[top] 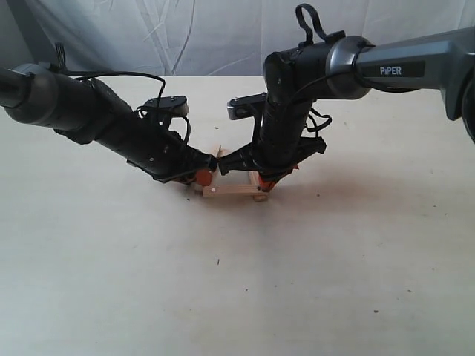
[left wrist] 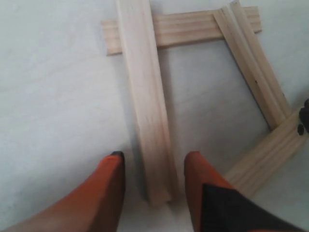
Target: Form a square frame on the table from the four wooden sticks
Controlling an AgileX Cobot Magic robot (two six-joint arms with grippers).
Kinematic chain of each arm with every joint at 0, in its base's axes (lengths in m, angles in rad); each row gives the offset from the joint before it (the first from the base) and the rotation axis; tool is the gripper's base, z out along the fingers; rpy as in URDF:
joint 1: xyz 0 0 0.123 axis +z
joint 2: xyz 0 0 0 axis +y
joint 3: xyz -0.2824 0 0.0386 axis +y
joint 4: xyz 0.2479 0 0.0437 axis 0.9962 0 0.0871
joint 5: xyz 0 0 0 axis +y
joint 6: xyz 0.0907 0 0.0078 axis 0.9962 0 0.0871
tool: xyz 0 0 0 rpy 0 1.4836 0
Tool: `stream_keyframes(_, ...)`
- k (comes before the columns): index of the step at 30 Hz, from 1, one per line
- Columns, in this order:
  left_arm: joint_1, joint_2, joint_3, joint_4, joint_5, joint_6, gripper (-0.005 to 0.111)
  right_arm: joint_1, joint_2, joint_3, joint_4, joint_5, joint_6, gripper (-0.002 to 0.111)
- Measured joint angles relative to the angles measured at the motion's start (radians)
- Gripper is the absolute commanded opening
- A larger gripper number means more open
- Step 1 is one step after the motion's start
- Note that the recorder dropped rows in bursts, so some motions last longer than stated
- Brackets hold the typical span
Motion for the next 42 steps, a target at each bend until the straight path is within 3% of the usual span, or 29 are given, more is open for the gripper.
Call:
stream_keyframes(26, 0.019, -0.023, 0.000, -0.096, 0.024, 0.006, 0.039, -0.008, -0.044, 0.002, 0.022, -0.016, 0.007, 0.000)
stream_keyframes(29, 0.039, -0.038, -0.002, -0.107, 0.031, 0.006, 0.031, -0.008, -0.066, 0.002, 0.047, -0.018, 0.007, 0.000)
stream_keyframes(36, 0.054, -0.039, -0.004, -0.114, 0.000, 0.006, 0.000, -0.001, -0.081, 0.014, 0.013, 0.002, 0.007, 0.000)
stream_keyframes(42, 0.054, 0.013, -0.004, -0.112, -0.007, 0.006, 0.000, -0.001, -0.081, 0.034, 0.046, 0.002, 0.002, 0.000)
